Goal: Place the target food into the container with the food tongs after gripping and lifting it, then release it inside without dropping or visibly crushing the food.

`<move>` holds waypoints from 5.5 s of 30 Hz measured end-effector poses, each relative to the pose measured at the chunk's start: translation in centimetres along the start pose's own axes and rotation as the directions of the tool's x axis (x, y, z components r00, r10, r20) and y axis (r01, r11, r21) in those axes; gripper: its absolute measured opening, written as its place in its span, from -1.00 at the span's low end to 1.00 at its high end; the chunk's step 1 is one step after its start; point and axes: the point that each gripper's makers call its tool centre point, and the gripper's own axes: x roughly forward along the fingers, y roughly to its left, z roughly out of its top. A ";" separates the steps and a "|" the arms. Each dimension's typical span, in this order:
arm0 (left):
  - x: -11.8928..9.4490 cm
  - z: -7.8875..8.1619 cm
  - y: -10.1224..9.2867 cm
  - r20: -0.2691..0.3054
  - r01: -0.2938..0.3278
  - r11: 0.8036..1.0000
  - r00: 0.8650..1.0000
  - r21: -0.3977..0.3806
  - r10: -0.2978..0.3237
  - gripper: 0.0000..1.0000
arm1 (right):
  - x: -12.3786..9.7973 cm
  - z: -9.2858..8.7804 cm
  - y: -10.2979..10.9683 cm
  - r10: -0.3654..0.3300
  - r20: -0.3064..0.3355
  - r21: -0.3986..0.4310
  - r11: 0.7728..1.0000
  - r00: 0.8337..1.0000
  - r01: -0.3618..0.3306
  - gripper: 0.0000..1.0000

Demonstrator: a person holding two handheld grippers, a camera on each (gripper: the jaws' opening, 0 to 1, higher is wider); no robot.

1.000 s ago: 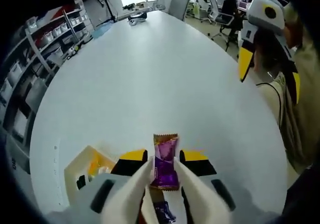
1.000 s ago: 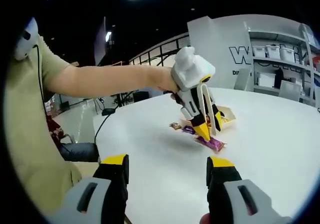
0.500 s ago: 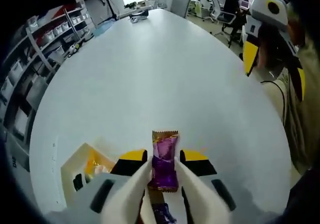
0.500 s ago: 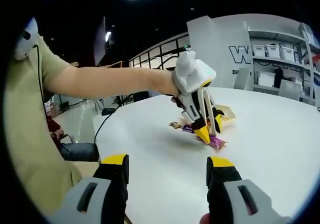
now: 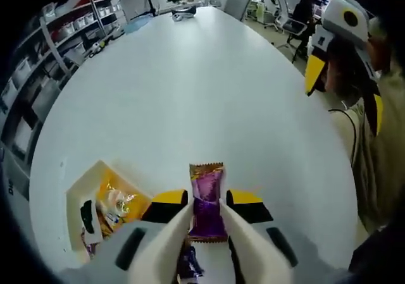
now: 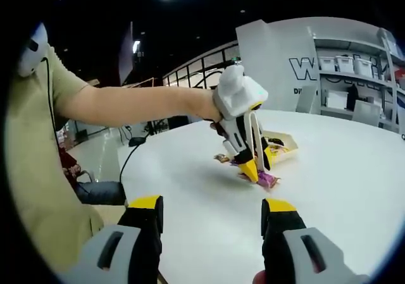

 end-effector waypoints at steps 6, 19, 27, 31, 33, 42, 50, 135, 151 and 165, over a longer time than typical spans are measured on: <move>-0.7 -0.9 -0.9 -0.012 -0.004 1.000 1.000 -0.031 0.003 -0.56 | 0.1 0.1 0.2 0.004 0.002 -0.001 1.000 1.000 -0.004 0.21; -2.5 -3.4 -2.1 -0.009 -0.041 0.993 0.999 -0.111 0.040 -0.57 | 0.6 0.3 0.6 0.016 0.002 -0.005 1.000 1.000 -0.016 0.21; -4.2 -5.4 -2.9 -0.005 -0.076 0.984 0.997 -0.164 0.076 -0.57 | 0.7 0.2 0.7 0.020 0.002 -0.005 1.000 1.000 -0.020 0.21; -5.0 -6.6 -3.0 -0.021 -0.111 0.974 0.994 -0.196 0.109 -0.58 | 0.8 0.2 0.9 0.023 0.001 -0.004 1.000 1.000 -0.023 0.21; -5.2 -6.8 -3.3 -0.013 -0.111 0.971 0.994 -0.212 0.110 -0.58 | 0.8 0.2 0.9 0.024 0.002 -0.005 1.000 1.000 -0.024 0.21; -6.0 -8.5 -4.4 -0.006 -0.135 0.952 0.990 -0.277 0.138 -0.58 | 0.9 0.0 0.9 0.026 -0.001 -0.002 1.000 1.000 -0.026 0.21; -6.5 -8.6 -5.2 0.009 -0.146 0.937 0.988 -0.316 0.157 -0.58 | 1.0 0.1 0.8 0.027 0.002 -0.002 1.000 1.000 -0.027 0.21; -12.2 -1.3 9.1 0.010 -0.315 0.907 0.944 -0.280 0.330 -0.59 | 0.1 0.5 0.1 0.001 0.001 -0.007 1.000 1.000 -0.001 0.21; -13.9 -0.8 8.6 0.017 -0.333 0.904 0.936 -0.269 0.351 -0.58 | 0.4 0.7 0.3 0.010 0.000 -0.014 1.000 1.000 -0.010 0.21; -13.3 -2.8 6.9 0.005 -0.324 0.906 0.941 -0.272 0.339 -0.57 | 0.6 0.6 0.5 0.015 -0.005 -0.014 1.000 1.000 -0.015 0.21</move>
